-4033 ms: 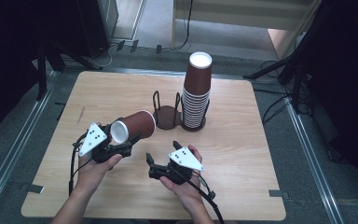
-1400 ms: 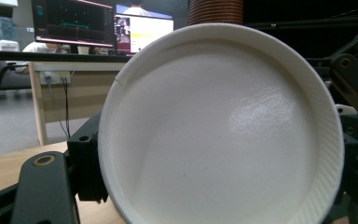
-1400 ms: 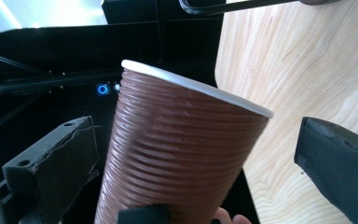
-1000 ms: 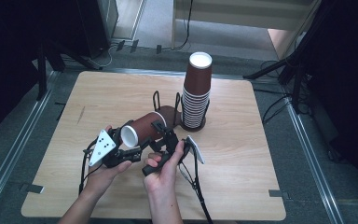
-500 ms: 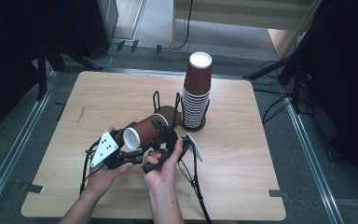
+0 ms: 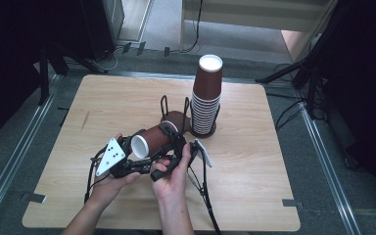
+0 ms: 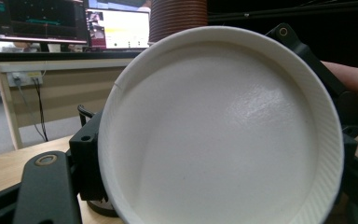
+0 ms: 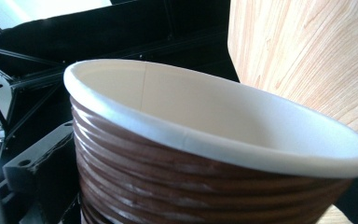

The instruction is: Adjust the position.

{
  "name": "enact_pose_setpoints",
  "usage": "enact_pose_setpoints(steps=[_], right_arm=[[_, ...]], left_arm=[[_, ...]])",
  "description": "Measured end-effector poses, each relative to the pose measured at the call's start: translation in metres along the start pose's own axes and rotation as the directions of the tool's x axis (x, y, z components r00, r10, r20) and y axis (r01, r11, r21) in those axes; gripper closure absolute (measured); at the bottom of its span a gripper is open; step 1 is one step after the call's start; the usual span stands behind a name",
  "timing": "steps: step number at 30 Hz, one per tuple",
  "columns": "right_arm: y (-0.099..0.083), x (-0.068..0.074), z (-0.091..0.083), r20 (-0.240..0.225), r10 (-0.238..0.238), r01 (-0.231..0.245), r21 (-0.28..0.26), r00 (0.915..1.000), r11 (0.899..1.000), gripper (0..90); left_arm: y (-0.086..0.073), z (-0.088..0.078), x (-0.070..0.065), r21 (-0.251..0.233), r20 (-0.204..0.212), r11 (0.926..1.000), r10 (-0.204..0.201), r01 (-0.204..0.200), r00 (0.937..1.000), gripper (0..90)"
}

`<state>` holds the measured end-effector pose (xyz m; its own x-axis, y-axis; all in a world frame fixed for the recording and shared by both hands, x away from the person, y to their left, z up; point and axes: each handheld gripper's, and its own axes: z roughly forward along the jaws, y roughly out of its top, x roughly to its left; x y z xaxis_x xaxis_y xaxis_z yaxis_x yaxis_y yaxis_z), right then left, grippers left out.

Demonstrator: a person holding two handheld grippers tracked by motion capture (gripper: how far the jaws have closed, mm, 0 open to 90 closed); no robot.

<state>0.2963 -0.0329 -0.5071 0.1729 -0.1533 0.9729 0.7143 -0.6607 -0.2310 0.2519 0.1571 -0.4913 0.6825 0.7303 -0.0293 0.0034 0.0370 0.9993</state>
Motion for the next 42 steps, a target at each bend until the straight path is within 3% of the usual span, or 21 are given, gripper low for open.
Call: enact_pose_setpoints(steps=[3,11,15,18,20,22,27,37,42], right_arm=[[0.000,-0.001,0.001,-0.021,0.004,-0.004,0.008,0.9998,1.000,3.5],[-0.003,-0.001,-0.001,-0.054,-0.013,0.013,0.001,0.9985,1.000,8.6],[-0.005,-0.002,-0.001,-0.056,-0.039,0.038,-0.015,0.9977,0.999,9.6],[-0.003,-0.002,-0.002,-0.063,-0.047,0.045,-0.029,0.9969,0.999,9.9],[-0.002,0.000,-0.004,-0.073,-0.061,0.058,-0.042,0.9955,0.997,10.0],[0.000,0.001,-0.005,-0.074,-0.077,0.072,-0.057,0.9943,0.996,10.1],[0.001,0.004,-0.007,-0.085,-0.096,0.089,-0.091,0.9917,0.992,10.4],[0.003,0.008,-0.010,-0.070,-0.171,0.160,-0.138,0.9829,0.978,10.8],[0.004,0.009,-0.010,-0.061,-0.224,0.211,-0.172,0.9726,0.962,11.1]], left_arm=[[0.001,-0.001,0.001,-0.005,-0.002,0.9999,-0.010,0.010,0.9999,21.2],[0.001,-0.002,0.002,-0.016,0.004,0.9998,0.010,-0.010,0.9999,19.1],[0.005,-0.006,0.002,-0.007,0.010,0.9997,-0.025,0.025,0.9996,15.4],[0.009,-0.008,0.002,-0.016,0.018,0.9995,-0.029,0.029,0.9994,12.4],[0.010,-0.009,0.004,-0.004,-0.020,0.9997,-0.022,0.022,0.9996,10.2],[0.009,-0.010,0.006,0.010,-0.031,0.9998,-0.019,0.019,0.9993,8.9],[0.012,-0.013,0.008,0.064,0.003,0.9955,-0.070,0.070,0.9975,5.3],[0.017,-0.016,0.010,0.118,0.048,0.9866,-0.119,0.113,0.9917,0.0],[0.018,-0.018,0.013,0.131,0.049,0.9840,-0.127,0.120,0.9906,0.0]])
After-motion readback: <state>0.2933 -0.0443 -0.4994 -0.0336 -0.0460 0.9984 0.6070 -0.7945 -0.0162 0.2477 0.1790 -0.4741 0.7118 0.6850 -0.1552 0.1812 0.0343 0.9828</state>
